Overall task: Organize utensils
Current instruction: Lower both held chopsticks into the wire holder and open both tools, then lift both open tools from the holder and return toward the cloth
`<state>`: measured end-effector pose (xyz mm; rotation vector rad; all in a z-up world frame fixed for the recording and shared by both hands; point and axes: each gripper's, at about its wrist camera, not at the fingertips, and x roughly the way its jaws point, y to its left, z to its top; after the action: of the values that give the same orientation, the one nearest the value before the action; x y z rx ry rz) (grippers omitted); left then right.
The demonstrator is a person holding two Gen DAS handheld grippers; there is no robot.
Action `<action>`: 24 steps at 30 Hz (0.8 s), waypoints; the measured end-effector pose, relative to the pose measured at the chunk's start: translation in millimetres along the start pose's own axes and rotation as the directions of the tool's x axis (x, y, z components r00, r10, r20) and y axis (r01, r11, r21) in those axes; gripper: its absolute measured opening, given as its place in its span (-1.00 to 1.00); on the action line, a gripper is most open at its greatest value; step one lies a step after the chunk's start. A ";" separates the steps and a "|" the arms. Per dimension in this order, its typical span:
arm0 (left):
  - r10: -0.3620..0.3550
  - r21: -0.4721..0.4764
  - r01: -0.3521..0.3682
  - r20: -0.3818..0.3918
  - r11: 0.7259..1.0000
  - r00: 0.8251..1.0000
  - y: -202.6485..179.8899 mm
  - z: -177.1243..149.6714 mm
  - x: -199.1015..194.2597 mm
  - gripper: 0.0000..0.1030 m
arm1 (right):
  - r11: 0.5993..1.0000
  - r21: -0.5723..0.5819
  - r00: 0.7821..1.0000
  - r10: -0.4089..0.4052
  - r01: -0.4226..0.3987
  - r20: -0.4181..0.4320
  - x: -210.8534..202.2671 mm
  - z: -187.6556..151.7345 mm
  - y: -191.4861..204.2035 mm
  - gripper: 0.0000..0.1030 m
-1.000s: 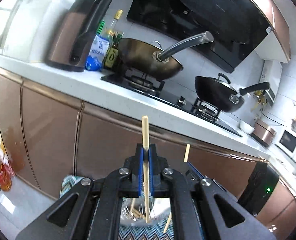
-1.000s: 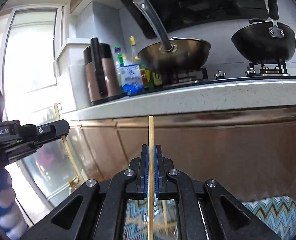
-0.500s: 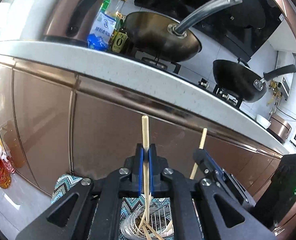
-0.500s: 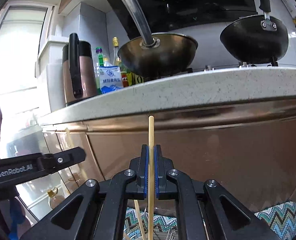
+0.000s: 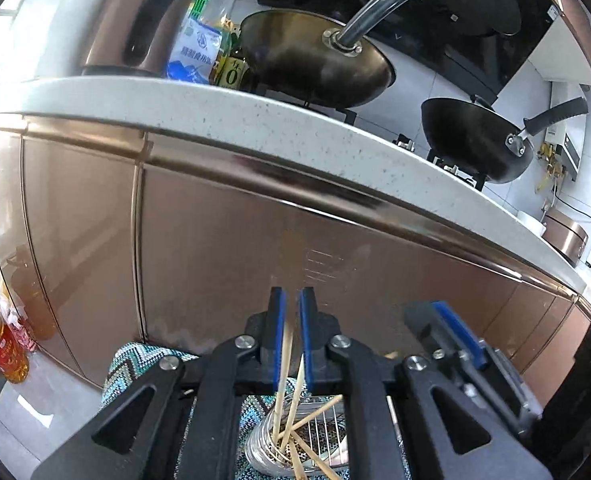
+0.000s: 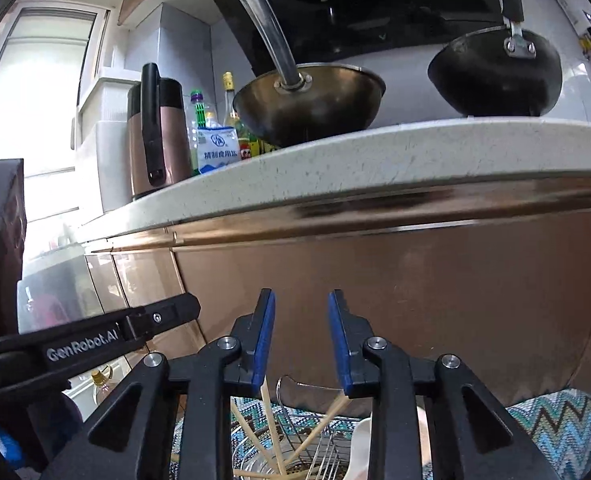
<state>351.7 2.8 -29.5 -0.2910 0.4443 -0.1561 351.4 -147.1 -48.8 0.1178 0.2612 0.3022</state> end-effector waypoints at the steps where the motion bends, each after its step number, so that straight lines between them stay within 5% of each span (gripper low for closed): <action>1: -0.001 0.000 0.001 0.003 1.000 1.000 -0.4 1.3 -3.9 -0.79 | 1.000 0.000 1.000 -0.002 0.002 0.007 -5.2 3.3 0.5 -0.43; 16: 0.016 0.032 -0.018 0.068 0.999 0.998 -4.5 23.9 -132.9 -0.42 | 0.999 0.000 0.999 -0.048 0.048 0.004 -114.9 39.9 10.5 -0.39; 24: 0.092 0.060 -0.095 0.056 0.994 0.994 -4.9 -8.3 -196.6 -0.34 | 0.997 -0.043 0.995 -0.071 0.068 -0.070 -176.2 23.5 29.1 -0.29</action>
<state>172.2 37.7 43.4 -0.2117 0.3984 -0.0702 187.2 -175.7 19.9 0.0573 0.3288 0.2423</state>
